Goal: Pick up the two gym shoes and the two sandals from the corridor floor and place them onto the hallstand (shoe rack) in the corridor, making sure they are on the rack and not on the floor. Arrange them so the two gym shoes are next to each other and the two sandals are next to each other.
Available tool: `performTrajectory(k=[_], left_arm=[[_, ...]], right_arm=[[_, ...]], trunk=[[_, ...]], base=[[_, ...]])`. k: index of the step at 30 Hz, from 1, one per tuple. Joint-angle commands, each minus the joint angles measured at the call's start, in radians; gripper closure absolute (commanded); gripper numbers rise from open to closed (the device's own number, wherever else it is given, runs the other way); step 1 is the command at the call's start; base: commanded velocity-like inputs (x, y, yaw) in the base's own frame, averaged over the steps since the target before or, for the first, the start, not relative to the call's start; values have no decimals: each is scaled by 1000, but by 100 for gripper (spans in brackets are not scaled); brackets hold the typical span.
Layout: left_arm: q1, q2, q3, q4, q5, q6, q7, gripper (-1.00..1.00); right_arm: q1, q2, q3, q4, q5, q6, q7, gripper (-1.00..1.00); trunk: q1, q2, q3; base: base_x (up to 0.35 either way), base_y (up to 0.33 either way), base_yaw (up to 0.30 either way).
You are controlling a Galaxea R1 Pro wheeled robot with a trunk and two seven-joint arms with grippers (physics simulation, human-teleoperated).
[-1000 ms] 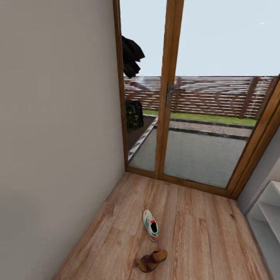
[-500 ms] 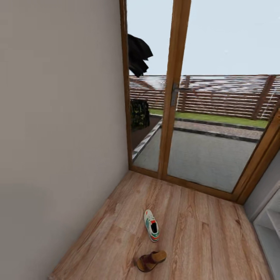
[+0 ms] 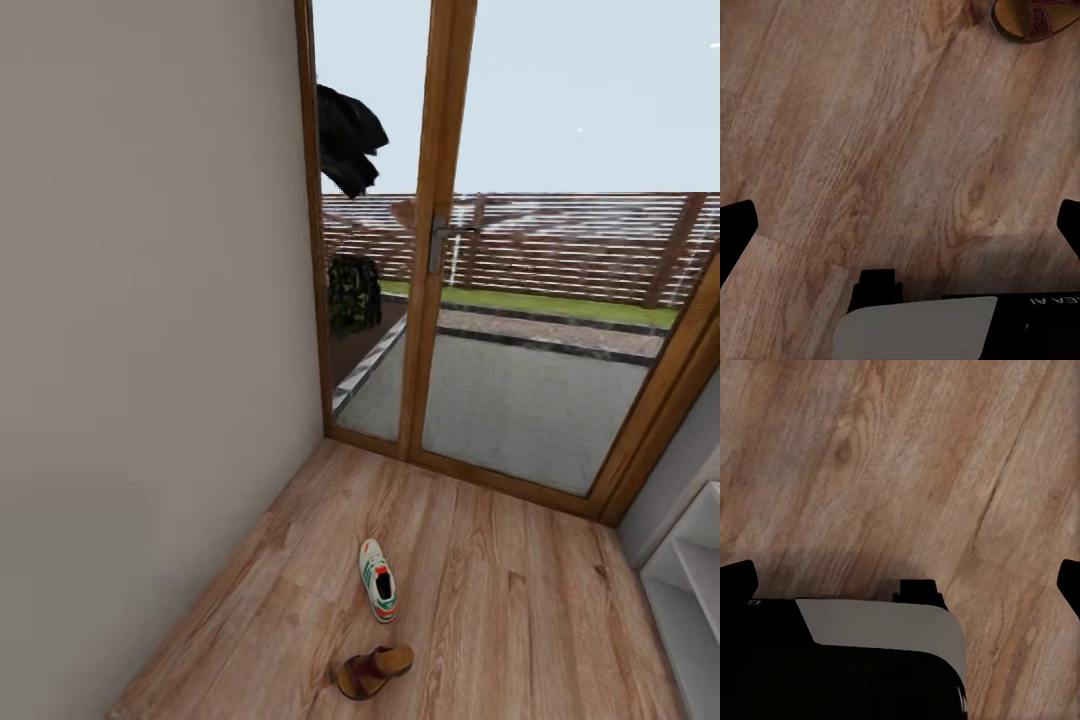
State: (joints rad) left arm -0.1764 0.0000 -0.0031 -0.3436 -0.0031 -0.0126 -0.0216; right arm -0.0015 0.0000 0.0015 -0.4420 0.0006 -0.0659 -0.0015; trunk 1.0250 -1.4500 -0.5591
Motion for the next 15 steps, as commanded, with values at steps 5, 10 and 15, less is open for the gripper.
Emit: performTrajectory(k=[5, 10, 15], left_arm=[[0, 0, 0, -1, 1, 0, 0, -100], [0, 0, 1, -1, 1, -1, 0, -100], [0, 0, 2, -2, 4, 0, 0, -100]], right_arm=[[0, 0, -3, 0, -7, 0, 0, -100], [0, 0, -5, 0, -8, 1, 1, -100], [0, 0, -6, -1, -8, 1, 2, -100]], trunk=[[0, 0, 0], [0, 0, 0], [0, 0, 0]], base=[[0, -6, 0], [0, -1, 0], [0, -2, 0]])
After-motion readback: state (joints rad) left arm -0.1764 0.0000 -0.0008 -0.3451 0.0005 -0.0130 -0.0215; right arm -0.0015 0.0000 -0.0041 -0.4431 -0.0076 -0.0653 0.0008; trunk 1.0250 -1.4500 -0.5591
